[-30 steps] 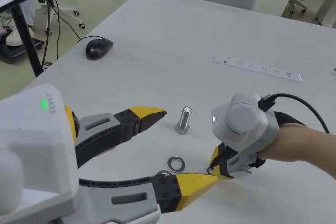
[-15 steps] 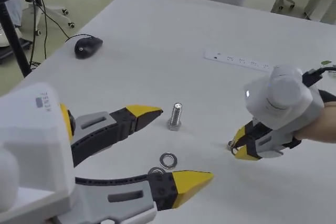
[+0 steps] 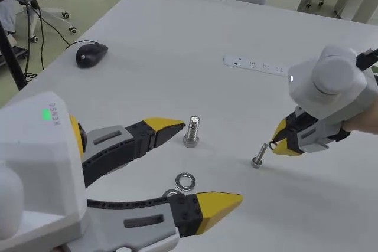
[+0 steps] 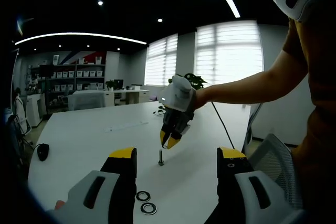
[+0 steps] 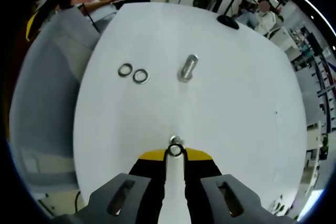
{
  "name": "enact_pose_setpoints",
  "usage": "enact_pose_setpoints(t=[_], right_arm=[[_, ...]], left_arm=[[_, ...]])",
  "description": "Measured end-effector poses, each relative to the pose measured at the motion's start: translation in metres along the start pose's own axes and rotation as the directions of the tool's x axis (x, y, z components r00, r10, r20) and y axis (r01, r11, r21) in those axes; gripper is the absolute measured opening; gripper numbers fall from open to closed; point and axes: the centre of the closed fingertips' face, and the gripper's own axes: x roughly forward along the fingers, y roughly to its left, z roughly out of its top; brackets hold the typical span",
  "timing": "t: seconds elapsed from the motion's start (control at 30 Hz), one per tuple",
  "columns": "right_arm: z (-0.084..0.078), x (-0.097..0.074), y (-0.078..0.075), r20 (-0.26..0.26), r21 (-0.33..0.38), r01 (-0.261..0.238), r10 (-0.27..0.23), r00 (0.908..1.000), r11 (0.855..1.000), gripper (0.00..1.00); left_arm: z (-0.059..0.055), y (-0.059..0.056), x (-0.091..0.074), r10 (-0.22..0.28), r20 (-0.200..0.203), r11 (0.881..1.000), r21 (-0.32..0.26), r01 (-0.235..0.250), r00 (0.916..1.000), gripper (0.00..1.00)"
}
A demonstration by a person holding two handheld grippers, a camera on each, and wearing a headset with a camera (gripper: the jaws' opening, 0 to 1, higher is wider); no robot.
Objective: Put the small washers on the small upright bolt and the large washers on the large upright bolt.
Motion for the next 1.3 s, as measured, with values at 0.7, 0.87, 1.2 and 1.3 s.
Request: enact_pose_setpoints(t=[0.7, 0.87, 1.2, 1.3], right_arm=[[-0.002, 0.019, -0.007, -0.017, 0.006, -0.033, 0.033, 0.9993, 0.999, 0.12], [-0.003, 0.025, -0.006, -0.019, 0.008, -0.046, 0.046, 0.9988, 0.999, 0.12], [-0.010, 0.044, -0.001, -0.014, 0.021, -0.063, 0.063, 0.9979, 0.998, 0.13], [-0.012, 0.049, 0.001, -0.013, 0.021, -0.064, 0.064, 0.9979, 0.998, 0.13]], left_arm=[[-0.005, 0.006, 0.000, 0.014, -0.002, 1.000, -0.024, -0.014, 0.9999, 0.61], [-0.006, 0.006, 0.001, 0.014, -0.005, 1.000, -0.026, -0.014, 0.9999, 0.61], [-0.009, 0.008, 0.000, 0.023, -0.009, 0.999, -0.035, -0.023, 0.9997, 0.61], [-0.010, 0.009, -0.001, 0.024, -0.011, 0.999, -0.037, -0.024, 0.9997, 0.61]])
